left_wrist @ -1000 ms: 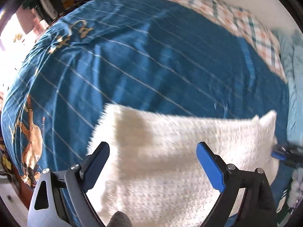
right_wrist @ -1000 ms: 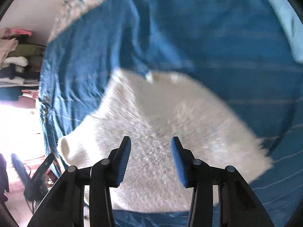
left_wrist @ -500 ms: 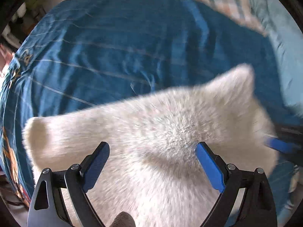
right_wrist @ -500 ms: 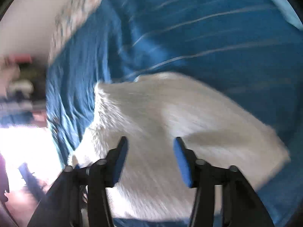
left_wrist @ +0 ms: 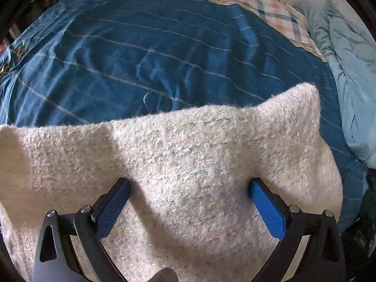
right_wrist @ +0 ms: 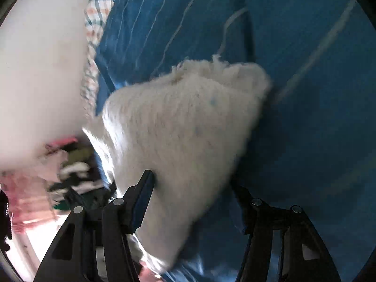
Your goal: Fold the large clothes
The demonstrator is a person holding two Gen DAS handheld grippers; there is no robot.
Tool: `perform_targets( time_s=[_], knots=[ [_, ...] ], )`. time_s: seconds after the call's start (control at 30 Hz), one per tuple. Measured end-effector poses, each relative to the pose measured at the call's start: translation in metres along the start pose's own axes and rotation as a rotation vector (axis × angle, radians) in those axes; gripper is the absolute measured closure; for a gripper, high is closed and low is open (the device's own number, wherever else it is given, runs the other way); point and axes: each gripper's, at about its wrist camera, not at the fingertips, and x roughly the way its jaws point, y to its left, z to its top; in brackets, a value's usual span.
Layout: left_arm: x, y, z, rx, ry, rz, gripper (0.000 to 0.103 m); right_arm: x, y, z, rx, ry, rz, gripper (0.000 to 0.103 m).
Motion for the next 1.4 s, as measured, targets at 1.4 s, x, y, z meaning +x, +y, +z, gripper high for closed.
perform_targets(
  time_s=[1.4],
  knots=[
    [-0.188,0.274,-0.125,-0.685,0.046,0.166,0.000,0.156,0.298,-0.275,-0.762,0.408,0.017,0.078]
  ],
)
